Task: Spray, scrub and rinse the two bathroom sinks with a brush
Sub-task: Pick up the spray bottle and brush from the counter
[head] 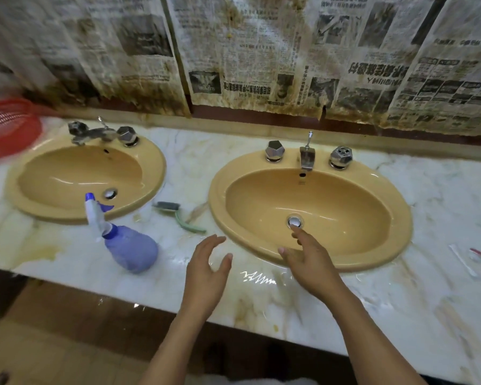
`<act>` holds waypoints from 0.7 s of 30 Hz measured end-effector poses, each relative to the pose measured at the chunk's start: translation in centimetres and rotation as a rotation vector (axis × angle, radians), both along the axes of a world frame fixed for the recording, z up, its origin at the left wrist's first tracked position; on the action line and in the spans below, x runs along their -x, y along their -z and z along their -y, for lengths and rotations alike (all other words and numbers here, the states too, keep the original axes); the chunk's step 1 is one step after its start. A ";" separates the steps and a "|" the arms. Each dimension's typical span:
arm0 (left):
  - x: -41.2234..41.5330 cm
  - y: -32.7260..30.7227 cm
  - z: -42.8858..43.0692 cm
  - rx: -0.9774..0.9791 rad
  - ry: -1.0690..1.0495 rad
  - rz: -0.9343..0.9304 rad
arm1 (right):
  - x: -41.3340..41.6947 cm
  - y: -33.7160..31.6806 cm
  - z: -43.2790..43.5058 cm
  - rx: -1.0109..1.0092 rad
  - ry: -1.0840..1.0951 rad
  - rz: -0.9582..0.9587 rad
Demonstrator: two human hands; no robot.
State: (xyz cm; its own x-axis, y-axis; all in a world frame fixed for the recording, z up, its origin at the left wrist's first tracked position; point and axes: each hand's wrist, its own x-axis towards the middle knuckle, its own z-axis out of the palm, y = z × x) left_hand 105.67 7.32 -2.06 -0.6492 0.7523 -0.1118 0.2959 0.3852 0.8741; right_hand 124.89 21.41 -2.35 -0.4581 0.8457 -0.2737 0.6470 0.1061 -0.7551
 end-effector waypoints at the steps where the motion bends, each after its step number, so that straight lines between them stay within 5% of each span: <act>1: 0.7 -0.4 0.7 0.008 -0.020 0.011 | 1.1 -0.2 0.2 0.001 -0.004 -0.013; 8: 6.5 -0.9 5.6 0.035 -0.106 0.001 | 9.0 -1.2 2.2 -0.056 -0.127 -0.011; 15: 12.0 0.2 9.0 0.049 -0.434 -0.019 | 18.5 0.4 3.5 -0.153 -0.333 0.097; 21: 15.1 0.7 8.8 0.056 -0.421 0.040 | 25.0 2.6 3.0 -0.241 -0.393 0.271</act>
State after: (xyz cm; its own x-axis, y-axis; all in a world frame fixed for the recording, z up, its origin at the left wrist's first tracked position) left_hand 90.60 -1.47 -2.80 -0.8928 0.4148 -0.1757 0.0694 0.5120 0.8562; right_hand 99.86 18.36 -4.93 -0.6928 0.6781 -0.2455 0.6921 0.5294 -0.4907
